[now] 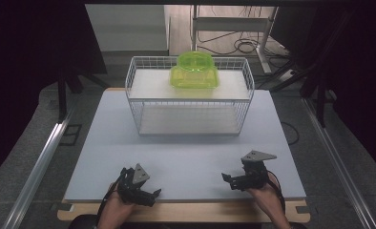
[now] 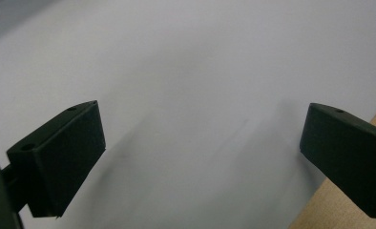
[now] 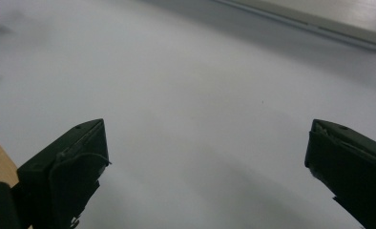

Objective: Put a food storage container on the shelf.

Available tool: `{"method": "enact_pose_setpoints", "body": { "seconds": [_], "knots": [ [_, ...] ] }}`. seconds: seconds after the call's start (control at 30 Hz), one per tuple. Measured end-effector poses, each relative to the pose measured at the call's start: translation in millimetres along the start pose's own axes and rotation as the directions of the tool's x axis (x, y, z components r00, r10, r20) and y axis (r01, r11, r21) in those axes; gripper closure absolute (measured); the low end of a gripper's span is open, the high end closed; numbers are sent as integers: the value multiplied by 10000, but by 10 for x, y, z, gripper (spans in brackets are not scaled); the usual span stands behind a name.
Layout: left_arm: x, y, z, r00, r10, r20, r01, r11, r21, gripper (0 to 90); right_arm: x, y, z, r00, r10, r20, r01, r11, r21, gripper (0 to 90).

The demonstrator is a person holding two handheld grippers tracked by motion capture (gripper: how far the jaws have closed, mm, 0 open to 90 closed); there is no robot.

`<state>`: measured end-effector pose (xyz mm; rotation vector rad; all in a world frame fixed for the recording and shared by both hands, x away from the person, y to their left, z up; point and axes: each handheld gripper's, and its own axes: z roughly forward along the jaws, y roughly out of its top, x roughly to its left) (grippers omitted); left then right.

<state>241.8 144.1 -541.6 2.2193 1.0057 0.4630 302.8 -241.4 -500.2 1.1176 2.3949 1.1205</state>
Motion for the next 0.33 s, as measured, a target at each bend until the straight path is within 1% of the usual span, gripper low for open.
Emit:
{"method": "enact_pose_setpoints", "body": {
  "seconds": [0.17, 0.33],
  "knots": [
    [-3, 0, 0, 10000, 80, 7, -80, 10000, 25, 11, -9, -52, 65, 9999, 138, -63, -136, 9995, 302, 11],
    [-5, 8, 4, 10000, 73, 12, -73, 10000, -19, 10, -20, -64, 88, 9999, 101, -15, -100, 9988, 472, 11]
  ]
}}
